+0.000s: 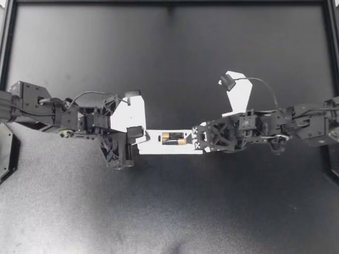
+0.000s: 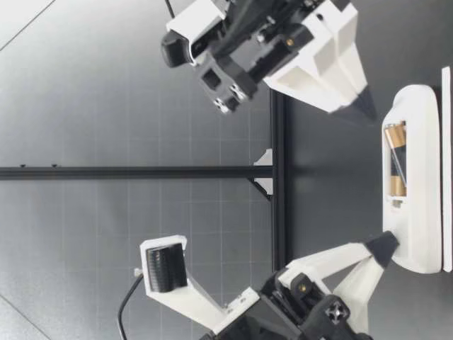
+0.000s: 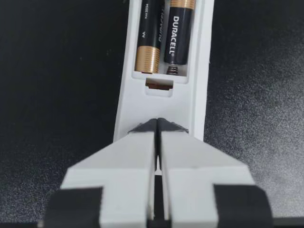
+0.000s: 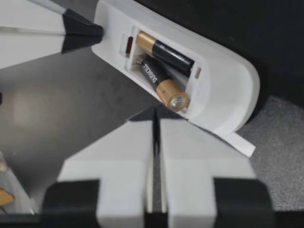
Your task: Place the battery into the slot of the remote controller.
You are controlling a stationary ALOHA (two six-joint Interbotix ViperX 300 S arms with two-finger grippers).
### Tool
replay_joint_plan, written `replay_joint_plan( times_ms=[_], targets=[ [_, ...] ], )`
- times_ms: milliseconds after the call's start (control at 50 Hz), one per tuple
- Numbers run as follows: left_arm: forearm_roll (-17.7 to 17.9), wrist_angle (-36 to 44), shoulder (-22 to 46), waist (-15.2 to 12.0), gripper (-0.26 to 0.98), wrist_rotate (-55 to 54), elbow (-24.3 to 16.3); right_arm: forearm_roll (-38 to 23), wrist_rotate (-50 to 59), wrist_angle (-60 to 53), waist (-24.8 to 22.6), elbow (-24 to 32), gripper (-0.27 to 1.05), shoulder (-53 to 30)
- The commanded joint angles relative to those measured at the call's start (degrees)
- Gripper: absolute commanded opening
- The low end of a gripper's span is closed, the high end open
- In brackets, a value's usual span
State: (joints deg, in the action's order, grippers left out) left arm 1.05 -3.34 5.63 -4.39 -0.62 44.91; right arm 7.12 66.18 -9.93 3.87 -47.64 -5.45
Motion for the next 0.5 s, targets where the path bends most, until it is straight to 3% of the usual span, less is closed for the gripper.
replay_joint_plan(
  times_ms=[0,480],
  targets=[
    [0.09,-0.35,-0.44,-0.18,-0.13,-0.09,-0.18,-0.26,-0.09,-0.09,-0.26,1.49,-0.13,0.18],
    [0.09,-0.35,-0.35,-0.18,-0.13,-0.09,0.0,-1.14,-0.18,0.0,0.26,3.25,-0.13,-2.29]
  ],
)
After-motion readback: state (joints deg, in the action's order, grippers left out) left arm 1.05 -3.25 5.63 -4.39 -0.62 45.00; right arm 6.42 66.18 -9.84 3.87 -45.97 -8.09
